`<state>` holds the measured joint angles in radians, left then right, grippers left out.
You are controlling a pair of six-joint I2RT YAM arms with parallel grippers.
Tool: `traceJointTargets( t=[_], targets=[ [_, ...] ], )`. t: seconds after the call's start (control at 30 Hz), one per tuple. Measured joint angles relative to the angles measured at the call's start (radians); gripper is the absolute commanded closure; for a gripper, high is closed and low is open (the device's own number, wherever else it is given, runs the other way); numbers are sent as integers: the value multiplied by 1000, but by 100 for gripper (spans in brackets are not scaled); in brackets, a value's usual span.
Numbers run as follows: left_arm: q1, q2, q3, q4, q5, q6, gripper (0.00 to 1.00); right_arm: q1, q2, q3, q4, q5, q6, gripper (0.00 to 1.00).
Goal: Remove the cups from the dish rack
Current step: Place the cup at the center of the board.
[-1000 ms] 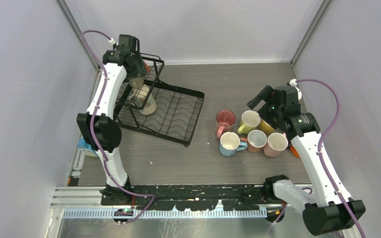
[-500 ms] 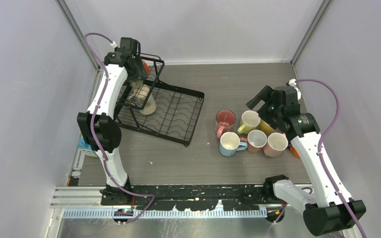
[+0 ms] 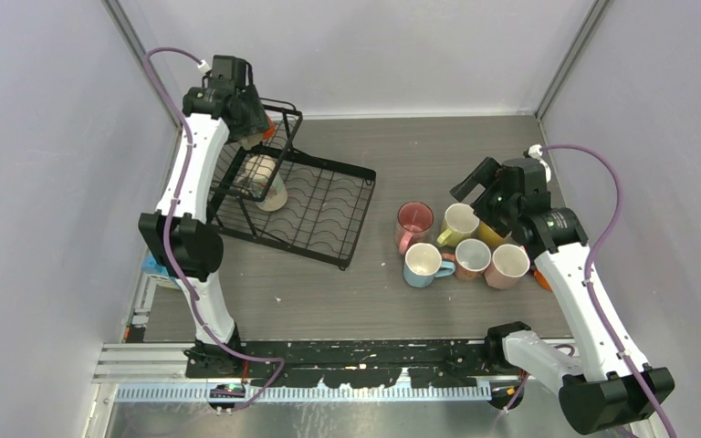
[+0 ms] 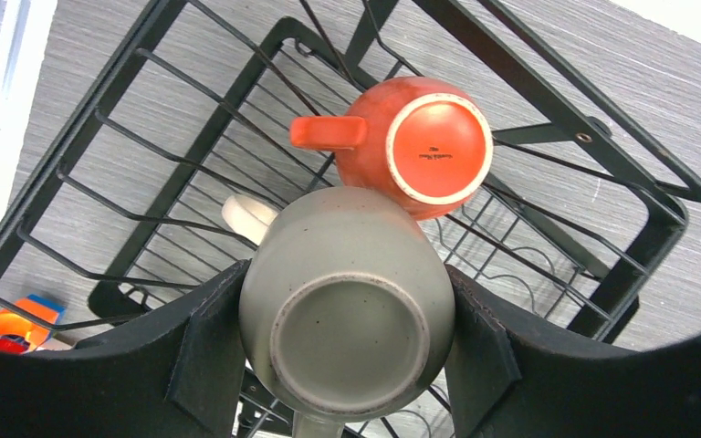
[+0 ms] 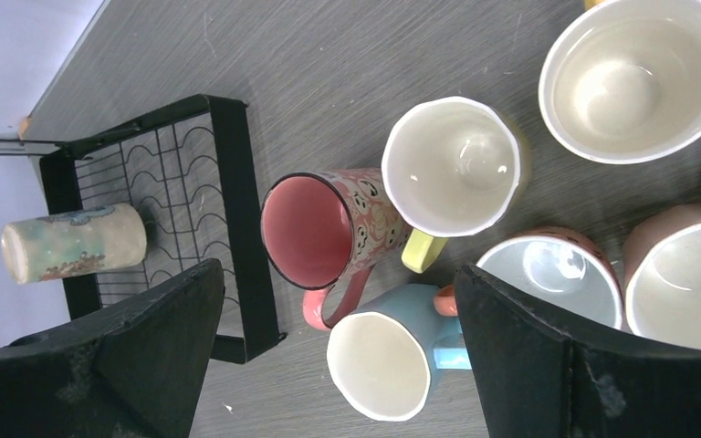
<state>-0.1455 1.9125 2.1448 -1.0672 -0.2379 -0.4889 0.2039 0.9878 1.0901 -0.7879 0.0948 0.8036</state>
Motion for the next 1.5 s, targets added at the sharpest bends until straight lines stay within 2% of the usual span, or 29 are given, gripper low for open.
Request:
traceJointTargets(
  t=[0.3, 0.7, 0.93, 1.23, 1.33, 1.5],
  targets=[
    [0, -17, 77, -26, 101, -29, 100, 27, 0, 1, 62, -55, 0, 0],
    [-26, -200, 51, 2, 282, -147, 100, 103, -17, 47, 215, -158, 24, 0],
    [-135, -319, -98, 122, 384, -294, 100, 189, -16, 47, 317, -180, 60, 0],
    [-243, -363, -357, 358, 501, -563, 100, 274, 19, 47, 498, -190, 88, 2],
    [-275, -372, -454, 459, 535, -667, 100, 297, 46, 47, 561, -193, 94, 5],
    [-306, -375, -570, 615, 586, -823, 100, 338, 97, 47, 650, -201, 96, 18]
  ],
)
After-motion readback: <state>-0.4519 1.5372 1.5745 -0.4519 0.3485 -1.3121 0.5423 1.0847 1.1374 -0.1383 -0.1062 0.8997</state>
